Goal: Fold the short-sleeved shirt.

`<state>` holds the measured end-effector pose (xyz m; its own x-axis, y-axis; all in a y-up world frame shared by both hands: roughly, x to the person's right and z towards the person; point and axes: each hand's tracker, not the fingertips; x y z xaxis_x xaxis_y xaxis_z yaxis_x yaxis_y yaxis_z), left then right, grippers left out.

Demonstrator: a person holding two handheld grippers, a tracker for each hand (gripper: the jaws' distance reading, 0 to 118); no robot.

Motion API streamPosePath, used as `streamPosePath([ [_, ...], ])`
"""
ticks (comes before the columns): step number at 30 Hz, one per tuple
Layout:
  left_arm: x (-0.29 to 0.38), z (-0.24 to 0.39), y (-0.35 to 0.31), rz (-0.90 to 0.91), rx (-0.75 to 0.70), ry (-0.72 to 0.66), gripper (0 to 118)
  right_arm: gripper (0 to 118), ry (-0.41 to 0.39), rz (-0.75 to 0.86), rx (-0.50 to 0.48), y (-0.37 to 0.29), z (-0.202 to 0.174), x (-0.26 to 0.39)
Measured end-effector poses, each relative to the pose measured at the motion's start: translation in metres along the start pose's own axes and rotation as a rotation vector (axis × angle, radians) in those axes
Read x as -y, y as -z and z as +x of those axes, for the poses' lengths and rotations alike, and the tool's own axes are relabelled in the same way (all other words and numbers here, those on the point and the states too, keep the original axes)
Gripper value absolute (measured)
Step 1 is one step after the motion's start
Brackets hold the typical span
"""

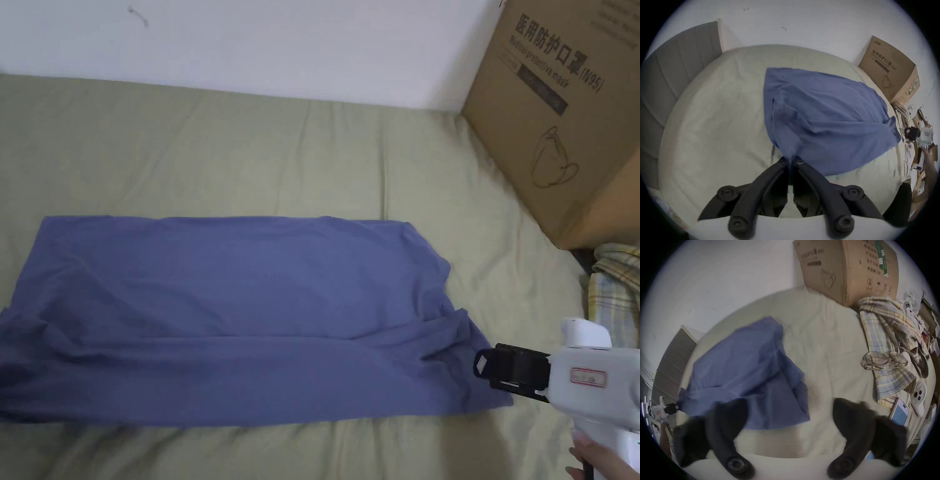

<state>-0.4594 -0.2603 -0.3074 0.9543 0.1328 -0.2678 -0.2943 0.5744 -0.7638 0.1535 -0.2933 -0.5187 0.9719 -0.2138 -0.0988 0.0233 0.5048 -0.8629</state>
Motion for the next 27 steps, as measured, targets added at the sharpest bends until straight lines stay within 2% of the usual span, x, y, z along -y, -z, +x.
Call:
streamPosePath([
  [2, -0.001, -0.009, -0.001, -0.008, 0.013, -0.050, 3, 111, 0.038, -0.048, 0.020, 0.019, 0.007, -0.004],
  [4, -0.001, -0.014, 0.002, -0.024, 0.006, -0.067, 3, 109, 0.046, -0.136, -0.016, 0.035, 0.010, -0.004],
  [5, 0.000, -0.014, 0.003, -0.029, 0.004, -0.074, 3, 105, 0.016, -0.174, -0.009, 0.040, 0.008, -0.002],
  [6, 0.001, -0.014, 0.004, -0.035, 0.009, -0.082, 3, 96, -0.030, -0.187, 0.005, 0.041, 0.004, -0.001],
  [8, 0.002, -0.012, 0.006, -0.040, 0.010, -0.089, 3, 60, -0.160, -0.159, 0.100, 0.032, -0.002, 0.000],
  [9, 0.002, -0.011, 0.006, -0.043, 0.013, -0.091, 3, 35, -0.172, -0.141, 0.095, 0.025, -0.002, -0.001],
  [10, 0.002, -0.010, 0.006, -0.044, 0.009, -0.089, 3, 4, -0.139, -0.137, 0.026, 0.018, 0.000, -0.003],
  [11, 0.002, -0.012, 0.006, -0.045, 0.008, -0.090, 3, 4, -0.103, -0.134, -0.045, 0.013, 0.000, -0.004],
  [12, 0.002, -0.010, 0.005, -0.047, 0.008, -0.088, 3, 4, -0.083, -0.111, -0.057, 0.004, -0.002, -0.003],
  [14, 0.001, -0.010, 0.001, -0.047, 0.012, -0.078, 3, 4, -0.174, -0.115, -0.001, -0.007, -0.007, -0.004],
  [15, 0.000, -0.011, -0.002, -0.046, 0.013, -0.077, 3, 4, -0.182, -0.104, -0.003, -0.014, -0.008, -0.003],
  [19, 0.004, -0.016, -0.022, -0.058, 0.043, -0.053, 3, 4, -0.119, -0.100, -0.025, -0.044, 0.007, 0.005],
  [23, 0.028, -0.026, -0.041, -0.117, 0.069, -0.044, 3, 4, -0.148, -0.137, -0.022, -0.067, 0.019, 0.033],
  [24, 0.036, -0.027, -0.045, -0.133, 0.081, -0.057, 3, 4, -0.148, -0.156, -0.021, -0.076, 0.010, 0.046],
  [27, 0.062, -0.027, -0.052, -0.181, 0.101, -0.039, 3, 4, -0.142, -0.210, -0.008, -0.080, 0.017, 0.073],
])
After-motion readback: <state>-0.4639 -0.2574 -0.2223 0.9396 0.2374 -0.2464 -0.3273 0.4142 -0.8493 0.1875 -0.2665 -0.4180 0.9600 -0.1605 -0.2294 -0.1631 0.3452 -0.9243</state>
